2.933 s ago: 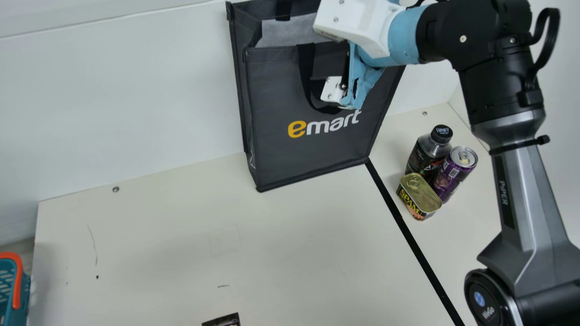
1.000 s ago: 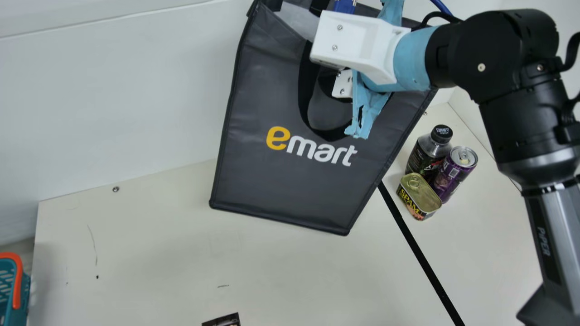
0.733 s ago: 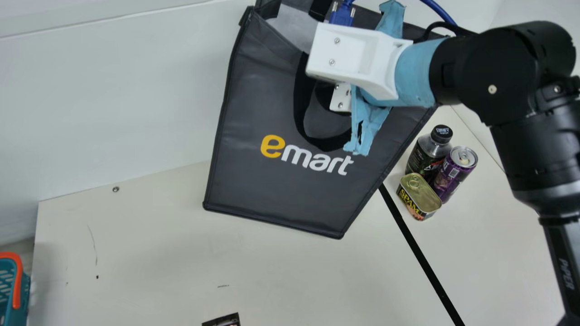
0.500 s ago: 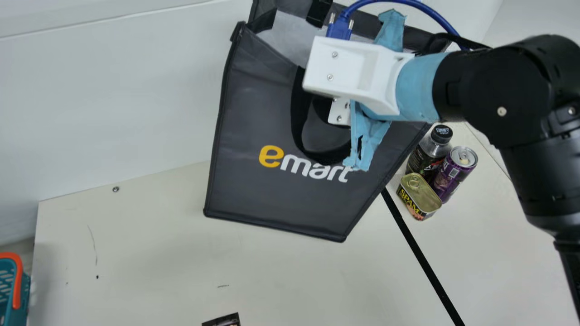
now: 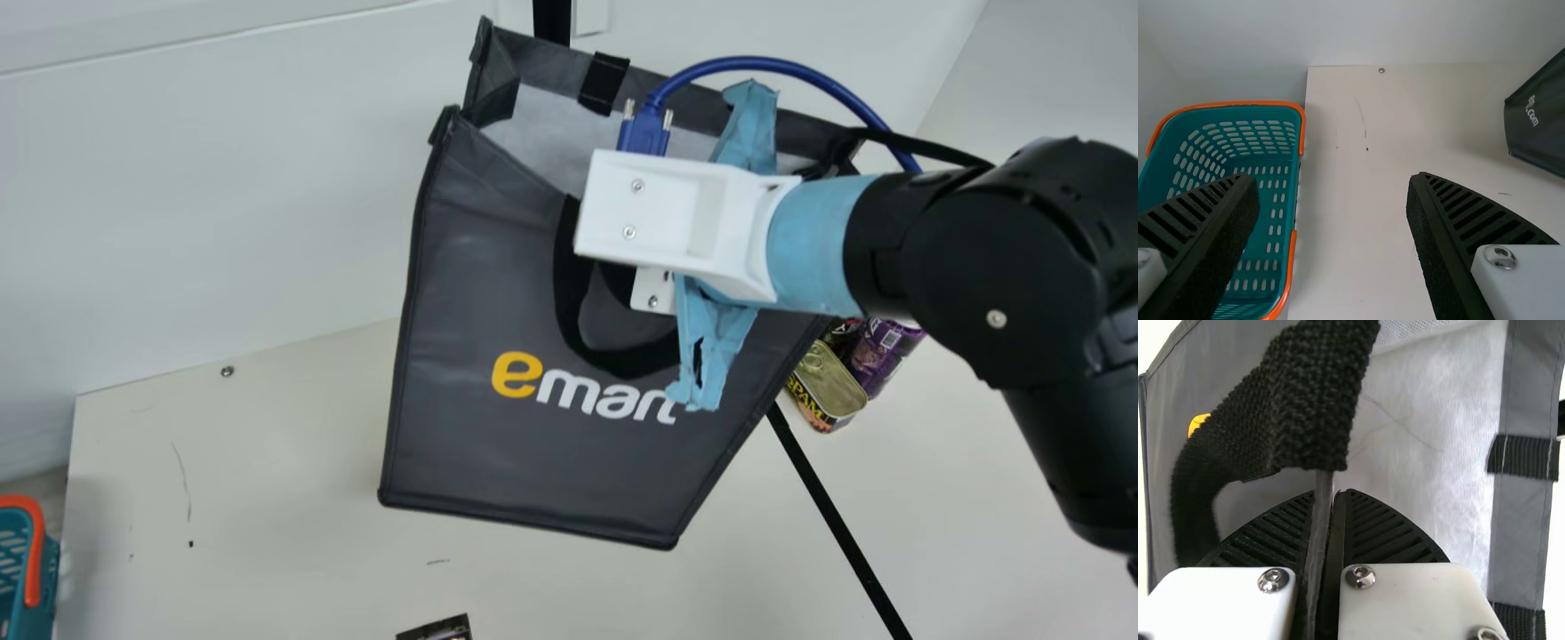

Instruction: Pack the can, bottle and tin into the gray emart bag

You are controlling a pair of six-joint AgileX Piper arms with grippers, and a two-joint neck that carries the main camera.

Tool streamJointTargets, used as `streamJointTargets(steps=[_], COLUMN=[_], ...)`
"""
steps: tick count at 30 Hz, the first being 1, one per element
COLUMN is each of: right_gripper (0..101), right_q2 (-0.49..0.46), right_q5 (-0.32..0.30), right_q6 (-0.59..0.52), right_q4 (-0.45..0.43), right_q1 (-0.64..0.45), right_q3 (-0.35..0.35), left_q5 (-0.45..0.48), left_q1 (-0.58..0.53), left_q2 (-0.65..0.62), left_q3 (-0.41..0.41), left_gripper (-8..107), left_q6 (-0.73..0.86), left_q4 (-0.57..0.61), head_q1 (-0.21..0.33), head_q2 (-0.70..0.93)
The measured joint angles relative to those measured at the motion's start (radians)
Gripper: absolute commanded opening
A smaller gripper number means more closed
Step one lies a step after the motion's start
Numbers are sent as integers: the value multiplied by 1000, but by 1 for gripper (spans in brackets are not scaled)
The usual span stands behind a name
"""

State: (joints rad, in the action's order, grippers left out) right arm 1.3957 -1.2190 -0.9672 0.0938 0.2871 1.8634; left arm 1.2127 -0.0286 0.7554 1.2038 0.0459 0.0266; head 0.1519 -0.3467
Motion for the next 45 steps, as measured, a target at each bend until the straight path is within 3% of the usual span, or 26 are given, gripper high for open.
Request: streamJointTargets(steps=[23, 45], right_gripper=[0, 73], right_q2=[-61, -158], right_q5=[0, -1], right_q6=[81, 177], right_q4=[-9, -35], right_q1=[126, 230], right_q3=[-132, -203], left_q5=[0, 0], left_q1=[0, 0], left_q2=[0, 0], left_q3=[0, 0], left_gripper=[90, 90], left_q6=[0, 0], left_q4=[0, 0], head_q1=[0, 0], head_q2=[-2, 0])
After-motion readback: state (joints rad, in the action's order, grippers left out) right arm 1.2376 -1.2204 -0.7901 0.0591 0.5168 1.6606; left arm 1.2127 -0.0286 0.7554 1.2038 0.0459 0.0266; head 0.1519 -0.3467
